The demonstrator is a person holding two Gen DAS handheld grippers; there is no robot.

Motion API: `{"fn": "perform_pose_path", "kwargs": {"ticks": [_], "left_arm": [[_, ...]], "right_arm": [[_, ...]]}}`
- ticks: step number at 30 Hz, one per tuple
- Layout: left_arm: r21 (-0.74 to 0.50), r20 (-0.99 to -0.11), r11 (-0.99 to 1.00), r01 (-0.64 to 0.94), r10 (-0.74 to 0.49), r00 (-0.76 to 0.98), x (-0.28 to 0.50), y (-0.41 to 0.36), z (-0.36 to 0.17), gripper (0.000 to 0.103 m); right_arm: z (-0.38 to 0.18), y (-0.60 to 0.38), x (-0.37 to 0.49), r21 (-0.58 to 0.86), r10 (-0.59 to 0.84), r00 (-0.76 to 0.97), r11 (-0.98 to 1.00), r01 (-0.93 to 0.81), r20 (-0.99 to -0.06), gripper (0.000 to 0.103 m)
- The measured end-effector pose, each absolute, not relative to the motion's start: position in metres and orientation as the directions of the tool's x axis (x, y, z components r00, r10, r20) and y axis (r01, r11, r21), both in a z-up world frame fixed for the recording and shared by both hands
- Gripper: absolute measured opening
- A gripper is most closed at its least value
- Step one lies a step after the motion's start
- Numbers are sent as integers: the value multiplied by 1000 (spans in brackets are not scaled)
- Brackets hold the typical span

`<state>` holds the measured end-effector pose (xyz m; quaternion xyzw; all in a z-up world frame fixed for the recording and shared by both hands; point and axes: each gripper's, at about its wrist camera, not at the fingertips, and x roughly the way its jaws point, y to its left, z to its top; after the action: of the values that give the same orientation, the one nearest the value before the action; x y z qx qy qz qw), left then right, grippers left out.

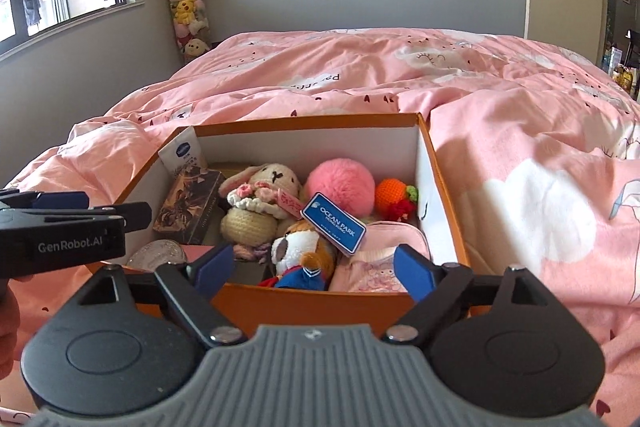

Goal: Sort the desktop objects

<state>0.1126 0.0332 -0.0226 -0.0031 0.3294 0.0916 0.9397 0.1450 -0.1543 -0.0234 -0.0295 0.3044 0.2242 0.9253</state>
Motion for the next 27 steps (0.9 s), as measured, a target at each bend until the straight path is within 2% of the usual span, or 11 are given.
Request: {"fn": "perform_pose_path", "kwargs": {"ticks": [4,15,21,27], "left_arm": [[20,-646,987,-159,134,751,111,31,-32,86],[16,-644,981,-195,160,748,110,27,-45,88],[-7,-648,978,-210,155,746,112,30,-53,89],[9,-652,976,-218,171,738,114,30,-59,89]], "right_arm": [[-28,-157,141,64,382,732,904,-422,-564,92],[-37,-149,133,1,373,759,898,-441,-534,96],[-41,-152,135,25,381,754,899,-437,-535,100],[-45,-152,138,34,388,749,897,-440,-537,101]]}}
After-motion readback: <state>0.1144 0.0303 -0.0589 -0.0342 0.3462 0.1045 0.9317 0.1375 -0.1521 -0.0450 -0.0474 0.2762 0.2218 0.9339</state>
